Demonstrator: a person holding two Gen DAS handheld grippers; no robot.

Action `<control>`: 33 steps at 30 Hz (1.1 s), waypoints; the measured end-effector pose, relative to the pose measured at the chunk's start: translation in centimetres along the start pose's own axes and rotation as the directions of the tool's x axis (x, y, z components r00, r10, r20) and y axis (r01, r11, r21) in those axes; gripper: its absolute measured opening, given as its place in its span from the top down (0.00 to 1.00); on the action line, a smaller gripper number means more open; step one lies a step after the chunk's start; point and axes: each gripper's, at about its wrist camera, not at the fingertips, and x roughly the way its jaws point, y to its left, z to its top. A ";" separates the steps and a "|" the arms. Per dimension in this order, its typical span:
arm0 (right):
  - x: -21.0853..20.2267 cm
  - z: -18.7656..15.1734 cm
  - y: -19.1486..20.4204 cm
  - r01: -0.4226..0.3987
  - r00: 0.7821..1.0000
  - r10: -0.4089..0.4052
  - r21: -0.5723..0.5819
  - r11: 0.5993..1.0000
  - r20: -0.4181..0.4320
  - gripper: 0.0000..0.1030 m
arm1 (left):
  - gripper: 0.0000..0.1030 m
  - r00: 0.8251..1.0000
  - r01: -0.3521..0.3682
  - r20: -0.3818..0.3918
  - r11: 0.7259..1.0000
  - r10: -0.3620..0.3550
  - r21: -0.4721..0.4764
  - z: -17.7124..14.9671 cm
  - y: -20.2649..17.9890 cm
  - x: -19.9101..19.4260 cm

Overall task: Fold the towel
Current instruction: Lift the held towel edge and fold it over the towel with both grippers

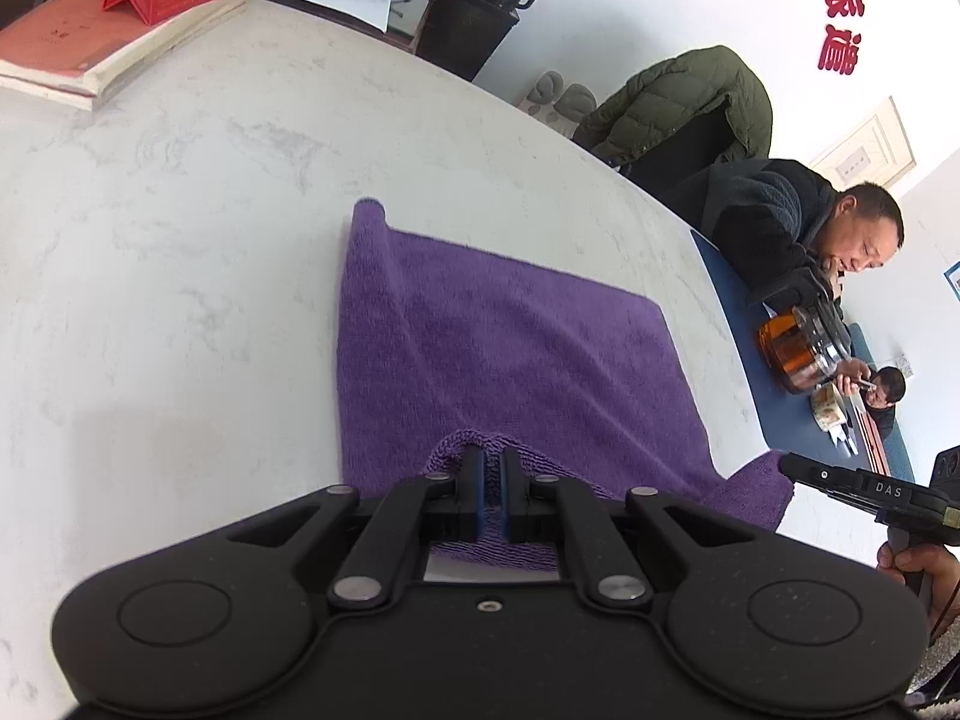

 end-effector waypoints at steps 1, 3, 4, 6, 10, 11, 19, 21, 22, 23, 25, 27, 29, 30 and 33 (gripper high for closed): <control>0.2 0.4 0.1 0.000 1.000 0.000 -0.004 1.000 0.001 0.95 | 0.96 1.000 0.000 0.005 1.000 0.000 -0.002 0.3 0.0 0.1; 0.5 1.2 0.1 -0.004 1.000 0.004 -0.009 1.000 0.004 0.95 | 0.96 1.000 -0.005 0.014 1.000 0.005 -0.009 0.9 0.2 0.2; 0.7 1.5 0.1 -0.008 1.000 0.008 -0.012 1.000 0.005 0.95 | 0.96 1.000 -0.010 0.020 1.000 0.010 -0.013 1.2 0.2 0.3; 1.1 2.3 0.0 -0.016 1.000 0.016 -0.018 1.000 0.005 0.95 | 0.96 0.999 -0.018 0.030 1.000 0.018 -0.019 1.8 0.2 0.5; 2.2 4.0 -0.3 -0.037 0.999 0.037 -0.027 0.999 0.000 0.95 | 0.96 0.998 -0.042 0.048 0.999 0.043 -0.034 2.9 0.3 0.8; 2.5 4.5 -0.4 -0.044 0.999 0.043 -0.030 0.999 -0.002 0.95 | 0.96 0.997 -0.047 0.051 0.998 0.049 -0.040 3.3 0.3 0.9; 5.7 8.1 -1.2 -0.071 0.997 0.070 -0.032 0.997 -0.017 0.95 | 0.96 0.995 -0.091 0.041 0.993 0.094 -0.082 6.0 1.3 2.9; 6.7 8.7 -1.5 -0.074 0.997 0.073 -0.026 0.997 -0.027 0.95 | 0.96 0.995 -0.097 0.029 0.991 0.100 -0.094 6.5 1.6 3.7; 7.1 9.0 -1.6 -0.074 0.997 0.074 -0.023 0.997 -0.032 0.95 | 0.96 0.994 -0.100 0.022 0.990 0.103 -0.101 6.7 1.8 4.1; 7.6 9.3 -1.7 -0.075 0.997 0.074 -0.019 0.997 -0.037 0.95 | 0.96 0.994 -0.103 0.014 0.989 0.106 -0.108 6.8 2.0 4.5; 8.6 9.8 -2.0 -0.075 0.996 0.074 -0.013 0.997 -0.049 0.95 | 0.96 0.994 -0.111 0.005 0.987 0.112 -0.119 7.0 2.4 5.1; 9.5 10.1 -2.3 -0.072 0.996 0.072 -0.008 0.997 -0.062 0.95 | 0.96 0.993 -0.120 -0.005 0.984 0.120 -0.132 7.2 2.8 5.7; 10.3 10.3 -2.6 -0.070 0.995 0.070 -0.001 0.998 -0.071 0.95 | 0.96 0.992 -0.126 -0.013 0.981 0.126 -0.147 7.3 3.2 6.2; 10.8 10.3 -2.8 -0.069 0.994 0.069 0.006 0.998 -0.079 0.95 | 0.96 0.992 -0.128 -0.015 0.980 0.127 -0.154 7.3 3.4 6.4; 12.1 10.4 -3.4 -0.069 0.993 0.071 0.025 0.997 -0.093 0.95 | 0.95 0.992 -0.127 -0.003 0.977 0.129 -0.173 7.4 3.8 6.8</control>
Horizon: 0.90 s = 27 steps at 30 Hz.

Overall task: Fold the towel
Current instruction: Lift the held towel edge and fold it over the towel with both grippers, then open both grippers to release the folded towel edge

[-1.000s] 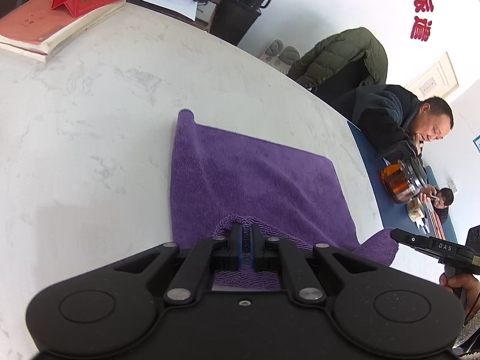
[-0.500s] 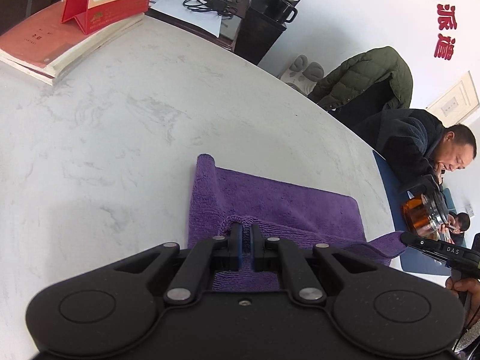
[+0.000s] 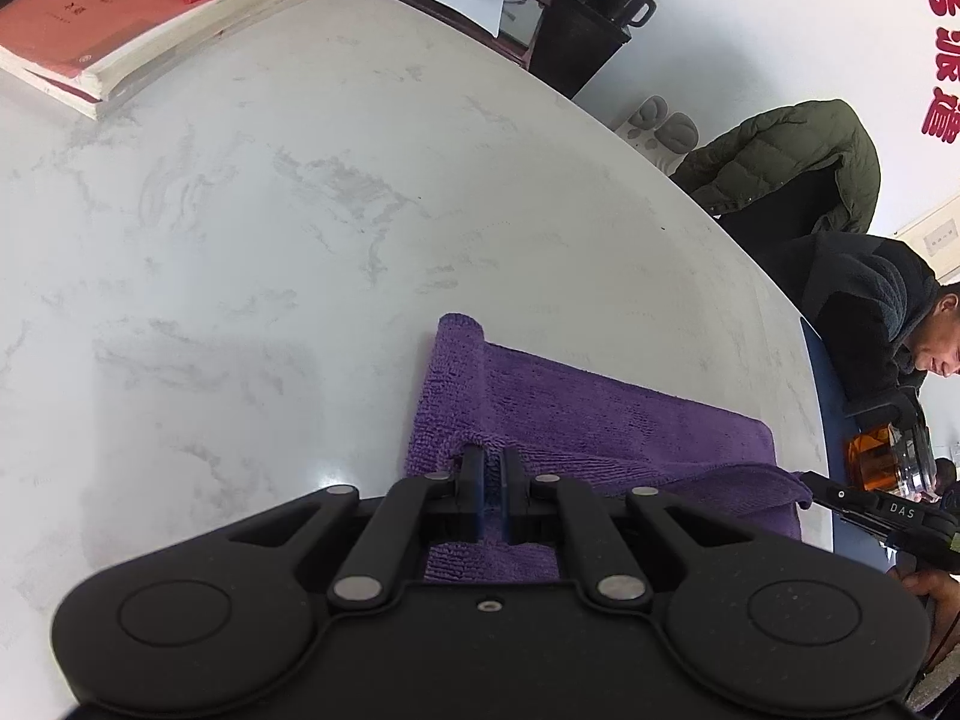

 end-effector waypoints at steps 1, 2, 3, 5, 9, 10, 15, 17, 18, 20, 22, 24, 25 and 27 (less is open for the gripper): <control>0.4 0.1 -0.2 0.000 1.000 0.000 0.005 1.000 -0.004 0.95 | 0.95 1.000 0.004 0.013 1.000 -0.004 -0.012 0.1 0.2 0.1; 0.8 0.2 -0.3 0.000 1.000 0.000 0.010 1.000 -0.007 0.95 | 0.95 1.000 0.013 0.027 1.000 -0.013 -0.024 0.2 0.3 0.2; 1.1 0.3 -0.5 0.000 1.000 0.000 0.015 1.000 -0.006 0.95 | 0.94 0.999 0.019 0.040 0.999 -0.018 -0.031 0.2 0.4 0.1; 1.4 0.4 -0.7 -0.003 1.000 0.003 0.031 1.000 -0.001 0.94 | 0.94 0.997 0.025 0.070 0.998 -0.022 -0.051 0.3 0.6 0.1; 1.4 0.7 -1.4 -0.016 0.999 0.014 0.061 0.998 0.030 0.89 | 0.93 0.991 0.032 0.136 0.996 -0.020 -0.086 0.4 1.0 -0.5; 1.3 0.7 -1.4 -0.016 0.999 0.013 0.063 0.998 0.045 0.84 | 0.93 0.987 0.030 0.162 0.995 -0.014 -0.096 0.4 1.1 -0.9; -0.4 1.1 -1.9 -0.045 0.987 0.033 0.072 0.996 0.160 0.80 | 0.92 0.979 0.009 0.204 0.993 0.015 -0.116 0.3 1.6 -2.3; -1.1 1.3 -1.6 -0.061 0.981 0.051 0.045 0.997 0.190 0.79 | 0.92 0.981 -0.020 0.192 0.997 0.034 -0.074 -0.1 1.1 -2.9; -1.4 1.3 -1.2 -0.067 0.979 0.062 0.020 0.998 0.196 0.79 | 0.92 0.982 -0.025 0.184 0.999 0.031 -0.039 -0.3 0.7 -3.1; -1.7 1.2 0.0 -0.078 0.981 0.086 -0.053 0.996 0.176 0.79 | 0.92 0.986 -0.028 0.164 0.999 0.024 0.025 -0.8 -0.2 -3.1; -1.1 0.5 2.0 -0.064 0.992 0.082 -0.173 0.983 0.098 0.79 | 0.92 0.991 -0.048 0.133 0.993 0.033 0.109 -1.4 -1.5 -2.7; -0.1 -0.7 4.4 -0.026 0.999 0.037 -0.313 0.949 0.030 0.79 | 0.92 0.992 -0.080 0.114 0.976 0.057 0.204 -2.2 -2.9 -2.1; 0.4 -1.3 5.2 -0.009 1.000 0.012 -0.366 0.931 0.007 0.79 | 0.90 0.993 -0.081 0.108 0.970 0.057 0.230 -2.4 -3.2 -1.7; 1.3 -2.1 6.4 0.028 0.999 -0.040 -0.438 0.898 -0.019 0.78 | 0.87 0.994 -0.089 0.092 0.954 0.065 0.288 -3.1 -4.0 -0.8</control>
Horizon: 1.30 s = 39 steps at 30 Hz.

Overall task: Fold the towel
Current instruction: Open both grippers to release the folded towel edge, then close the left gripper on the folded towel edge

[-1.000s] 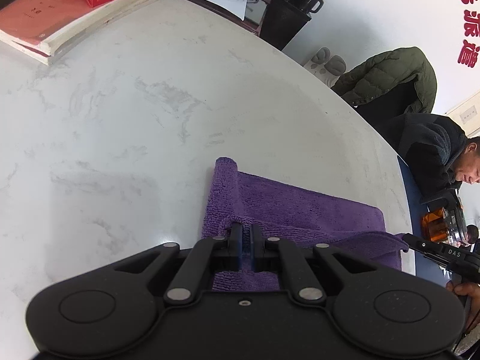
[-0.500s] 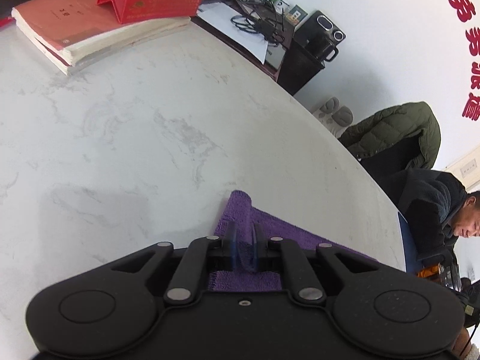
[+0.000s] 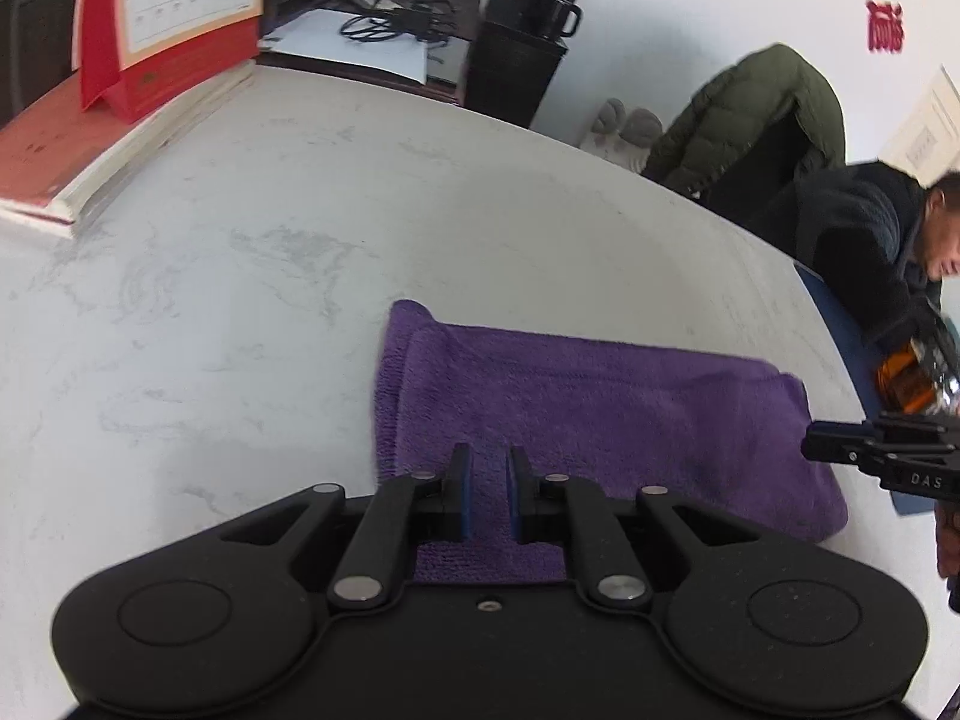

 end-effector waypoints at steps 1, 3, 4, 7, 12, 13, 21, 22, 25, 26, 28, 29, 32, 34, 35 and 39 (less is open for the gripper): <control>0.5 -0.2 0.6 0.022 1.000 -0.023 -0.039 0.999 -0.019 0.78 | 0.87 1.000 -0.003 -0.018 1.000 0.003 0.028 -0.4 -0.5 0.6; 1.4 -0.6 1.7 0.060 0.996 -0.067 -0.111 0.992 -0.058 0.78 | 0.87 0.999 -0.014 -0.037 0.997 0.018 0.082 -1.3 -1.2 1.5; 2.0 -0.9 1.9 0.073 0.993 -0.085 -0.139 0.988 -0.081 0.78 | 0.87 0.999 -0.019 -0.031 0.995 0.022 0.094 -1.5 -1.3 1.6; 1.9 -1.6 2.7 0.089 0.991 -0.107 -0.204 0.975 -0.078 0.77 | 0.86 0.999 -0.015 -0.029 0.994 0.018 0.106 -2.0 -1.6 1.6; 1.1 -2.4 2.7 0.092 0.990 -0.111 -0.198 0.976 -0.090 0.77 | 0.86 0.999 0.006 -0.040 0.994 -0.001 0.111 -3.0 -2.2 1.2; 0.9 -2.7 2.8 0.094 0.989 -0.114 -0.198 0.976 -0.092 0.77 | 0.86 0.999 0.011 -0.044 0.993 -0.006 0.116 -3.3 -2.5 1.0; -2.1 -6.6 3.1 0.113 0.984 -0.134 -0.169 0.979 -0.117 0.77 | 0.84 0.995 0.068 -0.080 0.982 -0.054 0.178 -6.0 -4.9 0.1; -2.7 -7.3 3.1 0.117 0.983 -0.137 -0.161 0.980 -0.121 0.77 | 0.83 0.994 0.078 -0.087 0.978 -0.063 0.193 -6.4 -5.4 0.0; -4.2 -9.1 3.2 0.128 0.981 -0.146 -0.137 0.982 -0.126 0.76 | 0.83 0.991 0.103 -0.106 0.969 -0.081 0.224 -7.4 -6.2 -0.5; -4.7 -9.7 3.3 0.132 0.981 -0.148 -0.130 0.983 -0.125 0.75 | 0.83 0.990 0.108 -0.110 0.967 -0.084 0.229 -7.7 -6.3 -0.7; -5.6 -10.9 3.4 0.131 0.983 -0.144 -0.109 0.985 -0.118 0.74 | 0.83 0.990 0.111 -0.109 0.969 -0.088 0.221 -7.9 -6.3 -1.2; -5.8 -11.1 3.3 0.131 0.983 -0.142 -0.101 0.986 -0.115 0.74 | 0.83 0.991 0.111 -0.103 0.970 -0.091 0.214 -7.7 -6.2 -1.4; -6.2 -11.6 3.4 0.136 0.983 -0.145 -0.089 0.987 -0.111 0.73 | 0.83 0.991 0.112 -0.093 0.971 -0.095 0.210 -6.6 -6.0 -1.1; -6.2 -11.7 3.5 0.137 0.983 -0.146 -0.087 0.987 -0.107 0.73 | 0.82 0.991 0.108 -0.096 0.969 -0.088 0.224 -5.7 -6.0 -0.3; -6.1 -11.7 3.5 0.136 0.984 -0.145 -0.087 0.987 -0.107 0.73 | 0.82 0.992 0.106 -0.097 0.967 -0.086 0.229 -5.3 -6.0 -0.1; -6.1 -11.7 3.4 0.128 0.985 -0.137 -0.082 0.988 -0.109 0.72 | 0.82 0.990 0.113 -0.111 0.962 -0.088 0.247 -4.4 -5.9 1.1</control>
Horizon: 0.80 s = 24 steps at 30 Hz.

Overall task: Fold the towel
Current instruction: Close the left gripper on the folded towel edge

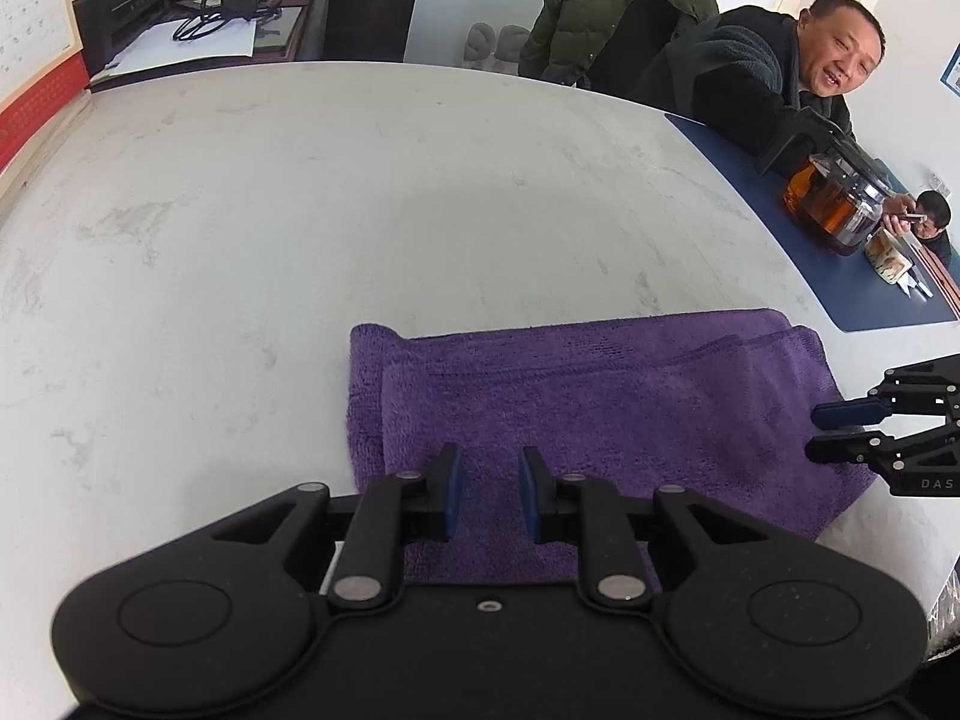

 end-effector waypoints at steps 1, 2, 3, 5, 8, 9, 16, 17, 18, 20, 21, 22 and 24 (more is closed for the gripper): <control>0.0 0.0 0.0 -0.003 1.000 0.003 0.002 1.000 0.000 0.72 | 0.82 1.000 0.009 -0.002 1.000 -0.009 0.002 0.1 0.1 0.2; 0.0 0.0 -0.1 -0.006 1.000 0.006 0.003 1.000 -0.001 0.72 | 0.82 1.000 0.022 0.003 1.000 -0.022 0.008 0.2 0.0 0.2; 0.0 0.0 -0.1 -0.008 1.000 0.008 0.004 1.000 -0.003 0.72 | 0.82 0.999 0.035 0.008 0.999 -0.035 0.013 0.3 -0.1 0.1; 0.1 0.1 -0.1 -0.009 1.000 0.009 0.003 1.000 -0.007 0.72 | 0.83 0.998 0.063 0.021 0.998 -0.064 0.031 0.2 -0.3 -0.1; 0.1 0.2 -0.1 -0.008 1.000 0.008 0.007 1.000 -0.011 0.72 | 0.82 0.997 0.074 0.028 0.994 -0.076 0.077 0.1 -0.8 -0.2; 0.1 0.2 -0.1 -0.007 1.000 0.007 0.008 1.000 -0.013 0.72 | 0.82 0.997 0.068 0.032 0.994 -0.072 0.091 0.0 -0.9 -0.2; 0.1 0.4 0.0 -0.003 1.000 0.004 0.012 1.000 -0.028 0.70 | 0.81 0.993 -0.024 0.114 0.999 0.019 0.044 0.6 0.7 -1.0; 0.1 0.5 0.1 -0.003 1.000 0.003 0.010 1.000 -0.030 0.69 | 0.77 0.992 -0.035 0.119 0.999 0.031 0.031 0.6 1.1 -1.1; 0.1 0.5 0.1 -0.001 0.999 0.001 0.009 1.000 -0.033 0.69 | 0.76 0.992 -0.041 0.119 0.999 0.038 0.020 0.6 1.4 -1.2; 0.2 0.6 0.2 0.001 0.999 -0.001 0.008 1.000 -0.037 0.67 | 0.73 0.993 -0.041 0.107 0.999 0.041 0.005 0.5 2.0 -1.1; 0.2 0.6 0.3 0.002 0.999 -0.001 0.009 1.000 -0.039 0.67 | 0.72 0.995 -0.039 0.097 0.999 0.039 0.000 0.4 2.3 -0.9; 0.2 0.7 0.3 0.003 0.999 -0.003 0.010 1.000 -0.041 0.66 | 0.71 0.996 -0.037 0.086 0.999 0.037 0.001 0.4 2.5 -0.8; 0.3 0.8 0.5 0.007 0.999 -0.007 0.007 1.000 -0.047 0.65 | 0.70 0.997 -0.032 0.072 0.999 0.031 0.004 0.3 2.7 -0.5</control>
